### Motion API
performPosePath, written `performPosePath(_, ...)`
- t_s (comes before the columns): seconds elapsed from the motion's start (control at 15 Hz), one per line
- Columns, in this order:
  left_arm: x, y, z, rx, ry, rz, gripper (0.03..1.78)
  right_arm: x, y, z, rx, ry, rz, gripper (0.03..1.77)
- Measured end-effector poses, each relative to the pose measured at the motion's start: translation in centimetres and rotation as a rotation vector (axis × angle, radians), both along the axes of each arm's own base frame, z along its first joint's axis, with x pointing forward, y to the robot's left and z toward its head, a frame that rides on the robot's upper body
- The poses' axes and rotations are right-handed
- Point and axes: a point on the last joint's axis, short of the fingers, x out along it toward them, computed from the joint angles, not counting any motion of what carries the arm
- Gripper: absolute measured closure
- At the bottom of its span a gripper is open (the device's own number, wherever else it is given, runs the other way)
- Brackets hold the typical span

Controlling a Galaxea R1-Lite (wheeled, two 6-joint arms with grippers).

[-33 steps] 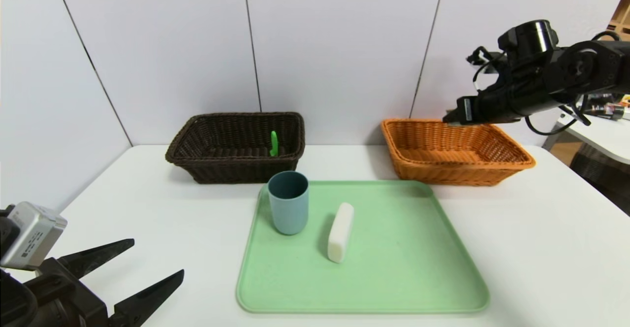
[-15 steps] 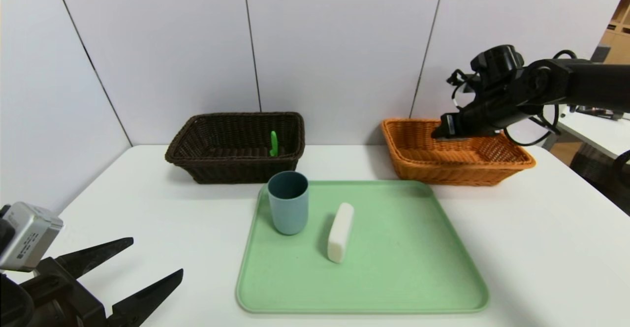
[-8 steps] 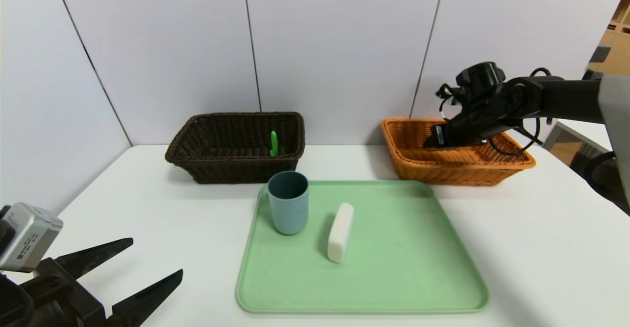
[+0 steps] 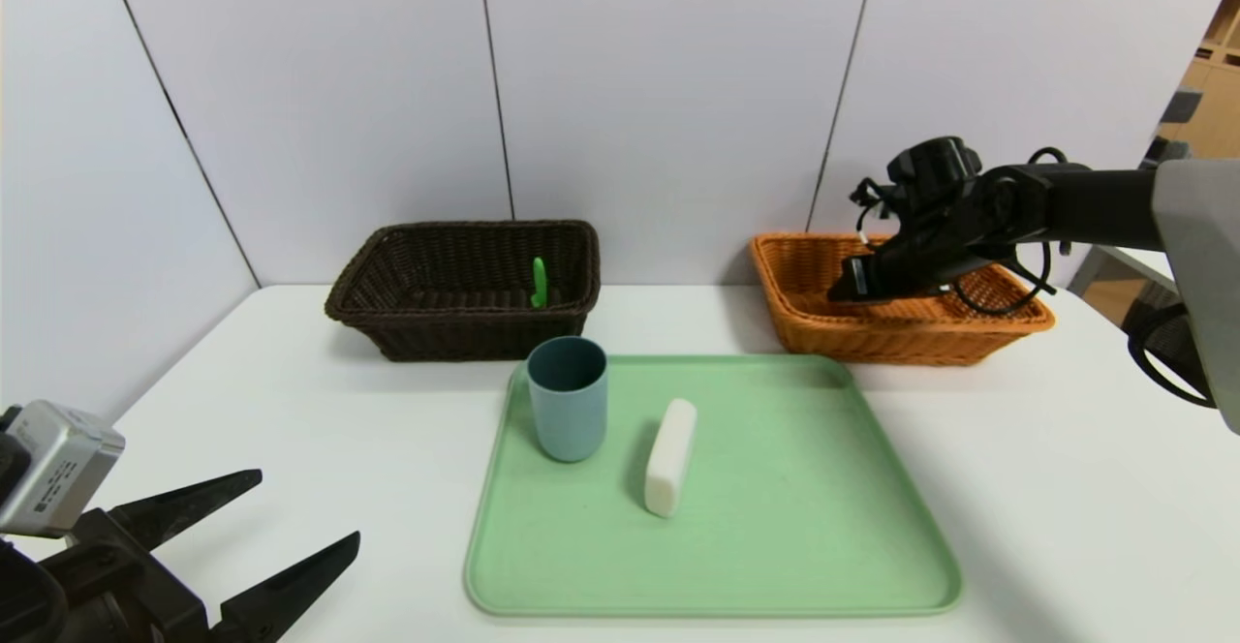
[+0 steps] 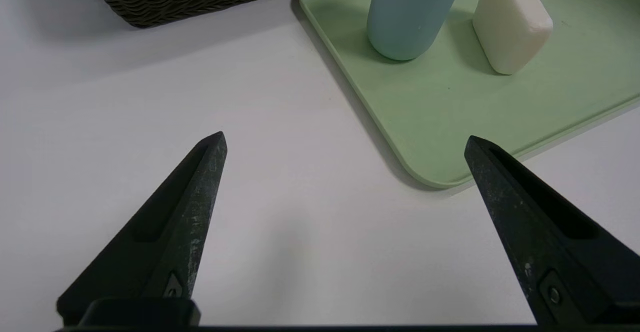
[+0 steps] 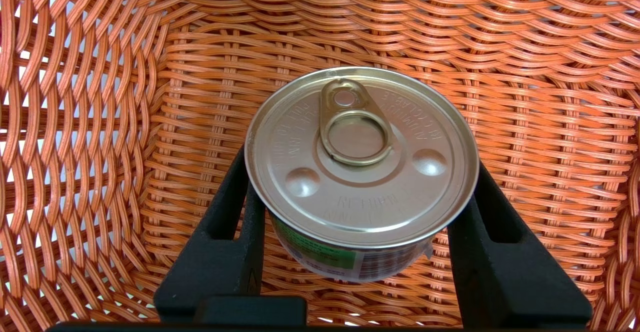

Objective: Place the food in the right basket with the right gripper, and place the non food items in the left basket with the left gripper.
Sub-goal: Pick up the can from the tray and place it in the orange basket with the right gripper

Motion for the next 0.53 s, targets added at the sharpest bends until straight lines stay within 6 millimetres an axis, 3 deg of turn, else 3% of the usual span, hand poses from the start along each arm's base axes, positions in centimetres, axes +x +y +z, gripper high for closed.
performPosePath(0.27, 0.06, -0.03, 0.09, 0.0, -0.002, -0.001, 0.12, 0.0, 0.13, -0.04, -0.001, 0.001, 0.004, 0.47)
performPosePath(0.53, 0.07, -0.03, 0.08, -0.001, -0.001, 0.001, 0.12, -0.25, 0.13, 0.35, -0.01, -0.001, 0.013, 0.32)
